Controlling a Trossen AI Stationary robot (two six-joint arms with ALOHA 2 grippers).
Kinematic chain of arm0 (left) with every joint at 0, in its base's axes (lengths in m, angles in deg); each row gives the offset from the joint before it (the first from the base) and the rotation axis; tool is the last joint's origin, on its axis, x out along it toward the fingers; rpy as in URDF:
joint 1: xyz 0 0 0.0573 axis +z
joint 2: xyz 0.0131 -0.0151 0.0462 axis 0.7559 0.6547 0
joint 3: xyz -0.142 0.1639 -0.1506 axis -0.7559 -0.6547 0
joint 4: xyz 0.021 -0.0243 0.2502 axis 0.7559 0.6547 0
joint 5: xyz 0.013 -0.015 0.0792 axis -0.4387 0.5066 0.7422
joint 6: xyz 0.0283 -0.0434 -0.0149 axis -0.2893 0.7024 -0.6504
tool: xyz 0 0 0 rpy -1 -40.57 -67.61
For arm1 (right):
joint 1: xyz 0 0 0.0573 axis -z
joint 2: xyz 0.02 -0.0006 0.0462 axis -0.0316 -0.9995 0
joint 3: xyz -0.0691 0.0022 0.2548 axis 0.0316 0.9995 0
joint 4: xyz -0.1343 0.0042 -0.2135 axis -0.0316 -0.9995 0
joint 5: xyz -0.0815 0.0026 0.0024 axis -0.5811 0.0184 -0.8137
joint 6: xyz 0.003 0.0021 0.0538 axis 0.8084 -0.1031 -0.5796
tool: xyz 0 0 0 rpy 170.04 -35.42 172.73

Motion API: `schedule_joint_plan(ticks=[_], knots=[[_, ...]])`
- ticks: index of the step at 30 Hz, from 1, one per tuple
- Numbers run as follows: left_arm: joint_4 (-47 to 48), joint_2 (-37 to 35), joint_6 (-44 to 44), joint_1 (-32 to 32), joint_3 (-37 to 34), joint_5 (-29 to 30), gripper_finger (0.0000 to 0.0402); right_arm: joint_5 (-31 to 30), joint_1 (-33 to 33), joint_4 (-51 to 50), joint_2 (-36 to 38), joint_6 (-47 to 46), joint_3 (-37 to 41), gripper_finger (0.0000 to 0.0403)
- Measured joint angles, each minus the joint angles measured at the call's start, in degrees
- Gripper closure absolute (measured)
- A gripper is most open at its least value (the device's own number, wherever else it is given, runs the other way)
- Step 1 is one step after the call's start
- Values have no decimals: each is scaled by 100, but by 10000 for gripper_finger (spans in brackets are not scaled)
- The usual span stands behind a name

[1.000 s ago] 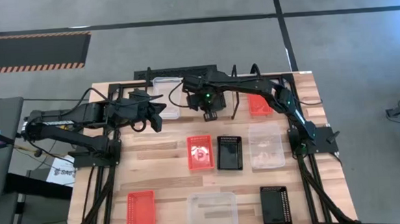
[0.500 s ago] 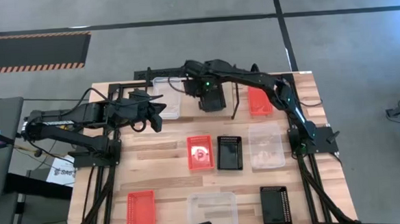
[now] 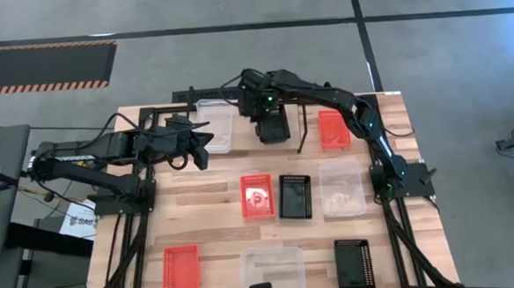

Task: Stack baskets on shelf by color
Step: Put the top black bin on the shelf

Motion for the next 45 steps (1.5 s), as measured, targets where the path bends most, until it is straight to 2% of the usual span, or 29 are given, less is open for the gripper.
schedule_joint_plan(ticks=[9,17,29,37,45], knots=[[-2,0,48,0,2,-2,401,126,13,45,0,-160,1,403],[-2,0,85,-1,2,-1,401,159,-8,95,0,-388,353,403],[-2,0,87,0,2,-2,401,5,112,616,2,-585,539,403],[-2,0,87,0,2,-2,401,-14,164,541,0,-743,852,403],[13,0,87,-2,2,-11,401,-311,358,482,2,-736,852,403]])
